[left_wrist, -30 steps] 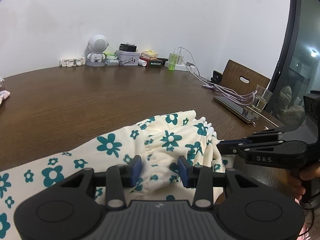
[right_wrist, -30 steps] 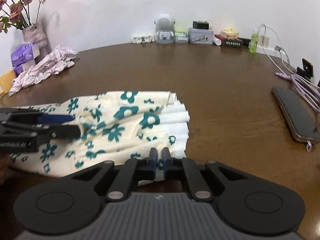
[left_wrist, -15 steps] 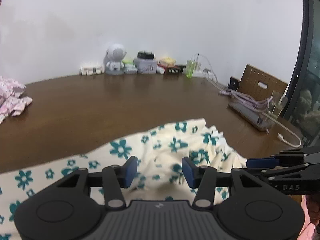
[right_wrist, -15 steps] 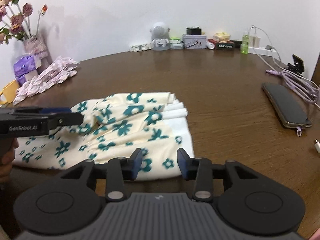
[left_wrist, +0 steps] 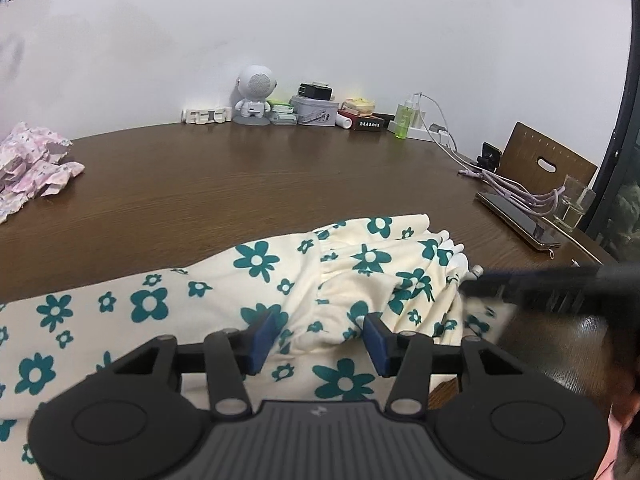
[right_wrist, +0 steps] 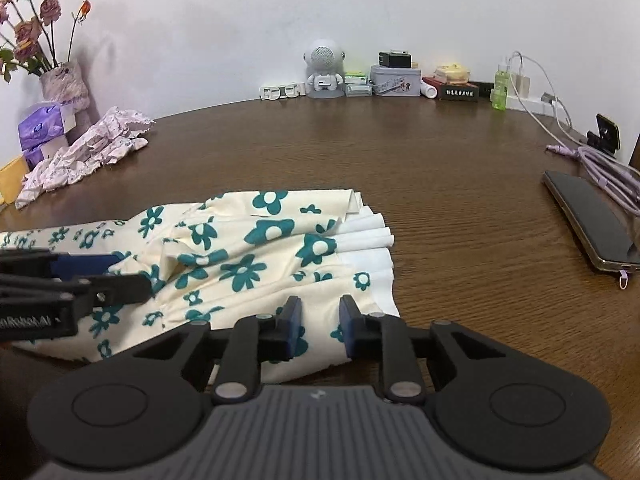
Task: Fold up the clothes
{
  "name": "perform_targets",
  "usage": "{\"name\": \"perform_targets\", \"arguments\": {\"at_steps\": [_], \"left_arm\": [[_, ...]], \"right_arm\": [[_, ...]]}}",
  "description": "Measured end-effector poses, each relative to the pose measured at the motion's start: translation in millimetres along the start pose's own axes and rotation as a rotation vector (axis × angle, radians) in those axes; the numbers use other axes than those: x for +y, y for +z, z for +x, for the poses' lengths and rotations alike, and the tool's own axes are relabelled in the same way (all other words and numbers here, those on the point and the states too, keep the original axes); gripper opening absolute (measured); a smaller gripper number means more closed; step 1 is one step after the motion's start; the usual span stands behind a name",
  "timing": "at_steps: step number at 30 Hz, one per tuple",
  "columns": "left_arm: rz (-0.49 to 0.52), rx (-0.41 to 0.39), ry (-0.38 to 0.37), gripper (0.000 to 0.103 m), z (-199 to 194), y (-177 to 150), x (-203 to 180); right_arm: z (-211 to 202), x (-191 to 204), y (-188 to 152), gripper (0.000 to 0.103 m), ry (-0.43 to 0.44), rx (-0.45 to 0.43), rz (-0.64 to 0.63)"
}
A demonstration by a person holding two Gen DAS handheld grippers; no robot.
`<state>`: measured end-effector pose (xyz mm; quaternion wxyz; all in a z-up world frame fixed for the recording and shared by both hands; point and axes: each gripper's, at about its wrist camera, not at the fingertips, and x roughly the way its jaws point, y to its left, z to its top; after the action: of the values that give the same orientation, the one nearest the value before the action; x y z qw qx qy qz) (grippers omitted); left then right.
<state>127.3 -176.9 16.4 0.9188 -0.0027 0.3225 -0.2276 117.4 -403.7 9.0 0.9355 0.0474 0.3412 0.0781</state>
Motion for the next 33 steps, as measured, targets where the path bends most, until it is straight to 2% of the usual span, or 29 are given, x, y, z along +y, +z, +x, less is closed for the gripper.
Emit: {"name": "perform_targets", "arguments": {"at_steps": [1, 3, 5, 8, 11, 13, 14, 15, 17, 19, 20, 21, 23, 25, 27, 31, 33], "left_arm": [[0.006, -0.002, -0.001, 0.049, 0, 0, -1], [0.014, -0.005, -0.004, 0.049, 0, -1, -1], [0.018, -0.006, -0.009, 0.049, 0, -1, -1], [0.023, -0.01, -0.019, 0.049, 0, -2, 0], [0.022, -0.012, -0.031, 0.049, 0, -2, 2], [0.015, -0.015, -0.044, 0.049, 0, -1, 4], [0.008, -0.017, -0.052, 0.05, 0, -1, 6], [0.004, -0.019, -0.06, 0.051, 1, -1, 7], [0.003, -0.023, -0.07, 0.052, 1, 1, 9], [-0.001, -0.039, -0.071, 0.054, -2, 3, 9], [-0.004, -0.05, -0.066, 0.054, -3, 4, 9], [-0.007, -0.063, -0.056, 0.055, -5, 5, 9], [-0.022, -0.093, -0.036, 0.055, -10, 7, 12], [-0.045, -0.115, -0.013, 0.055, -13, 10, 16], [-0.068, -0.12, 0.01, 0.054, -14, 11, 22], [-0.1, -0.074, 0.019, 0.05, -6, 11, 33], [-0.106, -0.05, 0.008, 0.049, -2, 10, 34]], "right_arm": [[-5, -4, 6, 0.023, 0.021, -0.021, 0.027], [-12, -9, 18, 0.034, 0.054, -0.063, 0.062], [-11, -8, 29, 0.036, 0.067, -0.085, 0.066], [9, 2, 36, 0.043, 0.094, -0.046, 0.048], [33, 5, 41, 0.043, 0.086, -0.004, 0.08], [44, 6, 40, 0.029, 0.08, 0.026, 0.099], [46, 7, 36, 0.012, 0.08, 0.042, 0.098], [47, 8, 33, 0.011, 0.08, 0.058, 0.097], [46, 9, 27, 0.011, 0.08, 0.076, 0.089], [37, 8, 27, 0.014, 0.088, 0.058, 0.085], [32, 6, 32, 0.021, 0.093, 0.031, 0.079], [26, 5, 37, 0.033, 0.098, 0.002, 0.072], [24, 7, 50, 0.038, 0.07, -0.042, 0.025], [31, 10, 62, 0.038, 0.045, -0.057, -0.019], [45, 14, 71, 0.038, 0.061, -0.033, -0.036], [70, 27, 75, 0.037, 0.1, 0.033, -0.076], [78, 31, 71, 0.021, 0.095, 0.07, -0.1]]}}
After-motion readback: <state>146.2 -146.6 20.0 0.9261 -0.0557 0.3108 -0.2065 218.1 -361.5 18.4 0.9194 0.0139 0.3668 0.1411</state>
